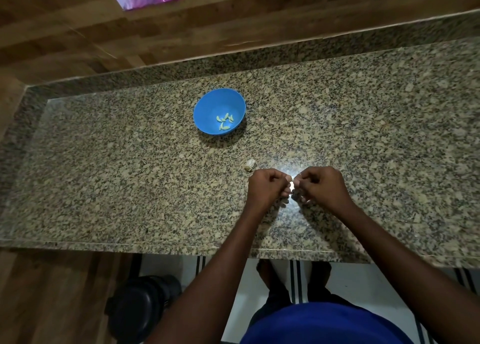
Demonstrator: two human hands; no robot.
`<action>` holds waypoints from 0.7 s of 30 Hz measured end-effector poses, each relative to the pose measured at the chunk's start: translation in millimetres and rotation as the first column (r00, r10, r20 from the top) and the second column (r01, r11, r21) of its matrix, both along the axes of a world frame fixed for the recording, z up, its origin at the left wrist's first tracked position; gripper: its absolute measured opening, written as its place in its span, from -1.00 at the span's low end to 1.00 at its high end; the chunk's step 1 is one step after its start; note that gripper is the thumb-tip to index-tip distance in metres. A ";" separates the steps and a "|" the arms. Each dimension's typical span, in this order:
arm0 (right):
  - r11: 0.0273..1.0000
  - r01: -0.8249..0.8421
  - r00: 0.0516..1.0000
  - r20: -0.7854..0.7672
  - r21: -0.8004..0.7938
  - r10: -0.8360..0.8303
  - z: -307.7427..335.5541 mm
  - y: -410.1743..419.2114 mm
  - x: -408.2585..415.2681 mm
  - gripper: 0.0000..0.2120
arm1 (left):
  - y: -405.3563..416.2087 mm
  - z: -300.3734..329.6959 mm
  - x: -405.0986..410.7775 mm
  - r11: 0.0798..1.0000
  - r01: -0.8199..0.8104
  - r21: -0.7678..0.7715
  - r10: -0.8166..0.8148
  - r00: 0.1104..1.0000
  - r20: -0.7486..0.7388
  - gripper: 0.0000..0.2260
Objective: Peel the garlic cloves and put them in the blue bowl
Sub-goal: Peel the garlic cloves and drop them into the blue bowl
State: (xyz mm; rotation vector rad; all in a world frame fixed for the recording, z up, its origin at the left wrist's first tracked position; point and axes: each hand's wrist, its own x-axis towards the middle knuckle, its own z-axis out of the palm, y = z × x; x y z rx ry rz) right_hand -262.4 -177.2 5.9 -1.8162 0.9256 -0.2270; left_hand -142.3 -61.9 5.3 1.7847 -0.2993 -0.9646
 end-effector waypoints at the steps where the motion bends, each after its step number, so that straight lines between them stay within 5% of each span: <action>1: 0.999 0.010 1.000 0.010 0.051 -0.011 1.5 -0.3 -0.2 -0.91 | -0.5 -1.9 -1.1 1.000 0.012 0.007 -0.012 1.000 0.012 -0.89; 4: 0.958 0.044 0.996 0.062 0.282 -0.064 5.2 -2.6 -1.5 -0.86 | -2.4 -4.6 -3.0 1.000 0.007 0.003 -0.007 1.000 -0.019 -0.91; 8: 0.683 0.143 0.962 0.062 0.716 -0.267 7.3 -2.4 -0.1 -0.86 | -3.9 -3.6 -5.6 0.996 -0.059 -0.066 0.047 0.982 -0.182 -0.94; 12: 0.477 0.136 0.954 0.015 0.868 -0.299 7.0 -5.3 -0.4 -0.85 | -0.8 -3.7 -7.9 0.995 -0.082 -0.066 0.062 0.965 -0.254 -0.90; 17: 0.191 0.186 0.942 -0.119 0.964 -0.313 7.2 -10.1 1.1 -0.82 | 1.7 -7.2 -7.5 0.996 -0.058 -0.060 0.047 0.984 -0.171 -0.92; 19: 0.188 0.260 0.934 -0.197 0.947 -0.298 7.1 -10.9 2.8 -0.85 | 2.3 -7.5 -7.8 0.999 -0.028 -0.036 0.025 0.996 -0.083 -0.94; 21: 0.393 0.318 0.936 -0.219 0.863 -0.276 6.8 -6.8 5.0 -0.91 | 1.5 -7.1 -9.7 1.000 -0.010 0.012 0.009 1.000 0.015 -0.93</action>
